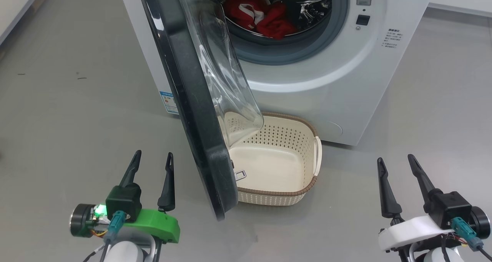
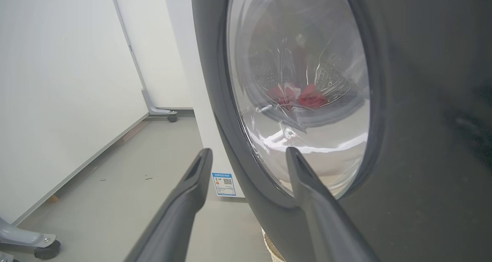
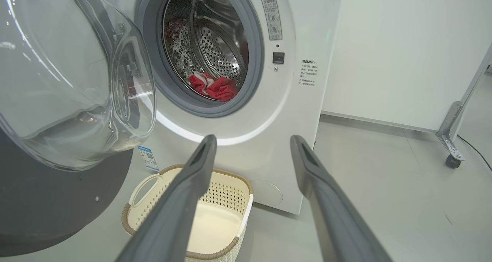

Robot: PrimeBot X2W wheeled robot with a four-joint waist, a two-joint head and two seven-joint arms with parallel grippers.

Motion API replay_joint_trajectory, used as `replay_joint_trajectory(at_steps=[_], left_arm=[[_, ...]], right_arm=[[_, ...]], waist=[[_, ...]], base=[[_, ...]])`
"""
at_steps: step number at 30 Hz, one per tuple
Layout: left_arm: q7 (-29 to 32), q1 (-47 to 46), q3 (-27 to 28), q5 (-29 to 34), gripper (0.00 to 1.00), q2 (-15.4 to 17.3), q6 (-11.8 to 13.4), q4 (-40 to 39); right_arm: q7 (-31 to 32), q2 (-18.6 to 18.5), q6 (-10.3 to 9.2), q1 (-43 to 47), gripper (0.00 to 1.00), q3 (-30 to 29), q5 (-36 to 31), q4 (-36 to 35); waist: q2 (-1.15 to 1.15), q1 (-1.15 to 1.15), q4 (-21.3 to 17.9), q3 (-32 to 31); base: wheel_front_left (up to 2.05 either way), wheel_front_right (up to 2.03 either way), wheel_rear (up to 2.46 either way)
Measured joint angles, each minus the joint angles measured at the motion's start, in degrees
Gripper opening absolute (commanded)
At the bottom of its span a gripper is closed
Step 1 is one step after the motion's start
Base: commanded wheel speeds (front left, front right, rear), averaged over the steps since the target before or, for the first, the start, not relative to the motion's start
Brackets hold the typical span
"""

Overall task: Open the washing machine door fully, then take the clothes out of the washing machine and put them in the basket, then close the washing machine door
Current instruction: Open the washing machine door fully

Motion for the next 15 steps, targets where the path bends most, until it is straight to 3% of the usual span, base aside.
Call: replay_joint_trajectory(at_steps=[6, 7, 8, 9, 15], left_arm=[[0.0, 0.07, -0.13, 0.0, 1.0, 0.0, 0.0, 0.04], [0.0, 0.08, -0.19, 0.0, 0.62, 0.0, 0.0, 0.07], [0.0, 0.1, -0.24, 0.0, 0.35, 0.0, 0.0, 0.13], [0.0, 0.12, -0.27, 0.0, 0.0, 0.0, 0.0, 0.18], [0.0, 0.26, -0.67, -0.07, 0.0, 0.0, -0.01, 0.37]], right_arm=[[0.0, 0.47, 0.0, 1.03, 1.0, -0.48, -0.63, -0.2], [0.0, 0.56, 0.0, 1.05, 1.0, -0.56, -0.86, -0.24], [0.0, 0.64, 0.0, 1.05, 1.0, -0.65, -0.87, -0.31], [0.0, 0.65, 0.0, 1.05, 1.0, -0.73, -0.91, -0.37], [0.0, 0.75, 0.01, 1.1, 1.0, -1.48, -1.46, -0.69]], waist=[[0.0, 0.0, -0.01, -0.09], [0.0, 0.0, 0.0, -0.1], [0.0, 0.0, 0.01, -0.11], [0.0, 0.0, 0.01, -0.12], [0.0, 0.0, 0.1, -0.1]], base=[[0.0, 0.0, 0.0], [0.0, 0.0, 0.0], [0.0, 0.0, 0.0], [0.0, 0.0, 0.0], [0.0, 0.0, 0.0]])
